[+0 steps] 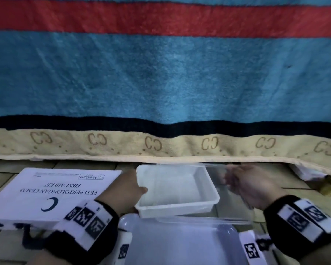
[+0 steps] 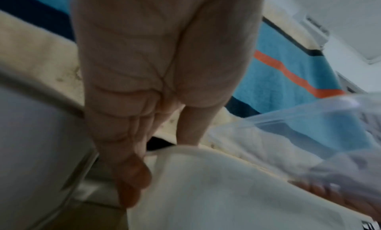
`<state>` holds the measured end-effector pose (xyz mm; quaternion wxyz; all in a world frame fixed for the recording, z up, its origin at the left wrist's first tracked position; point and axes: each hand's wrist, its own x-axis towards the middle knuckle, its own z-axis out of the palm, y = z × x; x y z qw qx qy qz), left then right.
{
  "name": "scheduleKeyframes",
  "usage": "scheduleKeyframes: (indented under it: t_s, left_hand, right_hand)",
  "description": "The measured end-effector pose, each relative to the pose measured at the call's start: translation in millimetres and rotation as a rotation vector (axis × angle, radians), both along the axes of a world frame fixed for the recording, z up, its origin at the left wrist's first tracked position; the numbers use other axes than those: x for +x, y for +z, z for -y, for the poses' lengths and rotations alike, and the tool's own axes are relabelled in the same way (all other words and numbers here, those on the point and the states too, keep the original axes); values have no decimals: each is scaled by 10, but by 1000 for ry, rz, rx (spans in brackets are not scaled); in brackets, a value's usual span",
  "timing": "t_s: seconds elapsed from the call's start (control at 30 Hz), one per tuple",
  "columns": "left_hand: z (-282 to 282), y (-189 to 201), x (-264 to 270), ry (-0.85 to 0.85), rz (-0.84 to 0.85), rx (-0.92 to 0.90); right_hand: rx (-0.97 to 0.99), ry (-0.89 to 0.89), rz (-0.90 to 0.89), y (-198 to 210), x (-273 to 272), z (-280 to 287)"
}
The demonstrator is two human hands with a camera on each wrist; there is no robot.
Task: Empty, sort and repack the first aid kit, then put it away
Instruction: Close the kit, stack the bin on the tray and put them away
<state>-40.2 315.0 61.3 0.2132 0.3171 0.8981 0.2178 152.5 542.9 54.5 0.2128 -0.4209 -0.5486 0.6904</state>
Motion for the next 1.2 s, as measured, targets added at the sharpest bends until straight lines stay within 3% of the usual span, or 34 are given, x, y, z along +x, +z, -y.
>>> scheduleKeyframes:
  t_s: [0.13,0.4,0.53,0.73,0.83,1.2]
  left_hand:
    - [-27,-52,-10,-90,22,6]
    - [-122,7,39,-34,158,168]
    - [-193,6,17,61,102,128]
    - [-191,-54,13,174,304,247]
    - [-182,-44,37,159,320,288]
    - [-136,-107,-53,159,455,285]
  right_hand:
    - [54,101,118,-181,-200,6]
    - [103,-125,99,-198,-383,63]
    - [73,-146,112,-205,-470,31]
    - [90,-66,185,-146,-367,8]
    - [142,20,253,-128,-370,21]
    - [-31,-27,119,-277,-538,11]
